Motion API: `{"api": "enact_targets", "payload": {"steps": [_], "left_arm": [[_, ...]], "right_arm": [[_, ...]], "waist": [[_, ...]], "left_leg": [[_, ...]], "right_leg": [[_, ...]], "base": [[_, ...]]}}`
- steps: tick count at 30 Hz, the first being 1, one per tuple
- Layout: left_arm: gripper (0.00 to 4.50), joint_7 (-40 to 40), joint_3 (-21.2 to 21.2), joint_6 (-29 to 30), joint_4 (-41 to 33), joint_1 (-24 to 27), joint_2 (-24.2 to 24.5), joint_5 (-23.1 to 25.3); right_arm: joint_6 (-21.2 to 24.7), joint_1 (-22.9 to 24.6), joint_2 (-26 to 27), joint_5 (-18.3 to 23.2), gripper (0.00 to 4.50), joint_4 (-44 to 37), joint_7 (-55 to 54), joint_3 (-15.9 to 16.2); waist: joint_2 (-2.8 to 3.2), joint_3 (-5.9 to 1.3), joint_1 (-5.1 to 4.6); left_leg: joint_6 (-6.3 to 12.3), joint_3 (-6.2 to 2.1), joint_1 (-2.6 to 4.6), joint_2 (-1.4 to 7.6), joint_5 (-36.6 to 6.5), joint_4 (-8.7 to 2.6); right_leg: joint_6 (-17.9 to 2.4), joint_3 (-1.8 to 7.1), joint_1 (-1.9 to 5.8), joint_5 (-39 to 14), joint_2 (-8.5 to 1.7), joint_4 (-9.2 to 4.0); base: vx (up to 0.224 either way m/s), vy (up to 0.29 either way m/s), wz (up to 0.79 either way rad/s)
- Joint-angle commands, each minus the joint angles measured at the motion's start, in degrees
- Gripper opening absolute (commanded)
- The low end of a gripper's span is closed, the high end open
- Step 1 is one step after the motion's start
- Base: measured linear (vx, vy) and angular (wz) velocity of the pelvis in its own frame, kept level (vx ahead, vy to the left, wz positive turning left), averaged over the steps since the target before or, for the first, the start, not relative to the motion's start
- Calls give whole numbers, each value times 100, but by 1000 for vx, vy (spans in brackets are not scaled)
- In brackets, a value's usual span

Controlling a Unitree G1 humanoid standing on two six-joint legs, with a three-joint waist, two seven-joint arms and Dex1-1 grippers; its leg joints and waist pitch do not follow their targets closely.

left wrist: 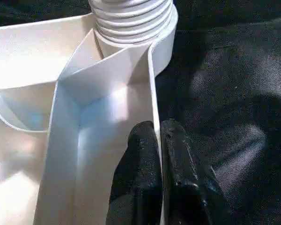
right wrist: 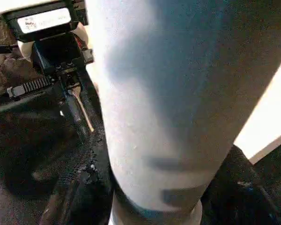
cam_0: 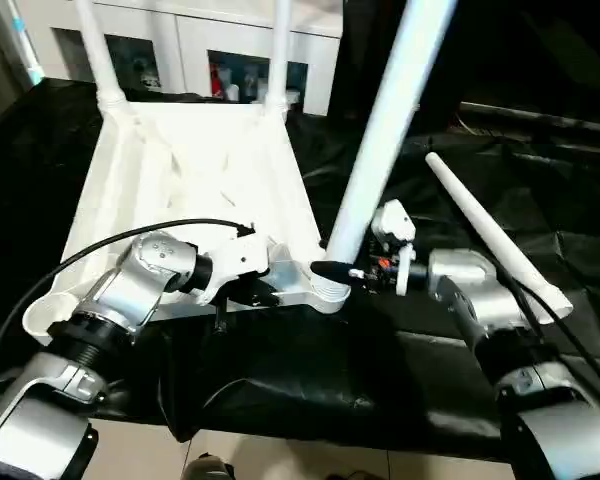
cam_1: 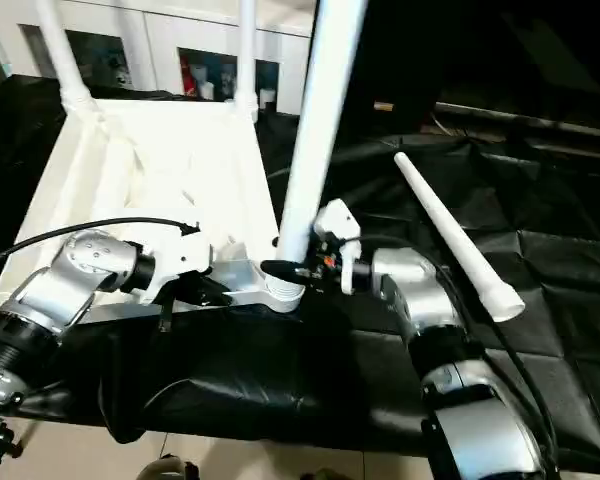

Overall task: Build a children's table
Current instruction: Insert table leg to table base, then rotate leg to tighten

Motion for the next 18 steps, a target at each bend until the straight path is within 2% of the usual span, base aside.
{"api": "enact_targets", "payload": {"steps": [1,5,9,12,16,17,18], "left_arm": [[0,-369,-164,-258,-195,-185,-58,-32],[0,-431,-167,-290,-187,-184,-47,-42],[0,-495,-167,-333,-155,-193,-26,-22],[0,-245,-113,-195,-46,-255,-106,51],[0,331,65,156,181,-378,-332,90],[0,537,123,262,255,-420,-410,106],[0,732,168,379,332,-466,-481,132]], "right_arm": [[198,323,-123,-366,191,451,-264,106],[152,327,-118,-391,191,502,-251,126],[116,281,-101,-404,191,569,-288,122],[98,266,-50,-407,191,619,-562,53],[55,275,88,-566,191,806,-1532,-58],[77,288,152,-639,191,876,-1967,-93],[119,290,222,-699,191,963,-2429,-141]], "waist": [[144,-364,-4],[145,-356,-4],[169,-364,-6],[165,-347,-14],[139,-296,-50],[125,-283,-76],[144,-270,-89]], "left_leg": [[-278,-117,190,191,-2258,-453],[-295,-130,195,192,-2371,-461],[-319,-136,203,194,-2417,-465],[-320,-133,214,186,-2522,-467],[-435,-180,271,176,-2982,-473],[-454,-209,265,169,-3084,-474],[-484,-229,284,159,-3175,-470]], "right_leg": [[-1163,248,180,-1755,-379,-438],[-1110,249,179,-1952,-389,-463],[-1143,247,176,-1859,-382,-452],[-1127,243,163,-1993,-374,-473],[-907,220,112,-2911,-413,-567],[-774,196,113,-3258,-425,-600],[-635,168,87,-3586,-435,-646]], "base": [[0,0,0],[0,0,0],[0,0,0],[0,0,0],[0,0,0],[0,0,0],[-57,10,-11]]}}
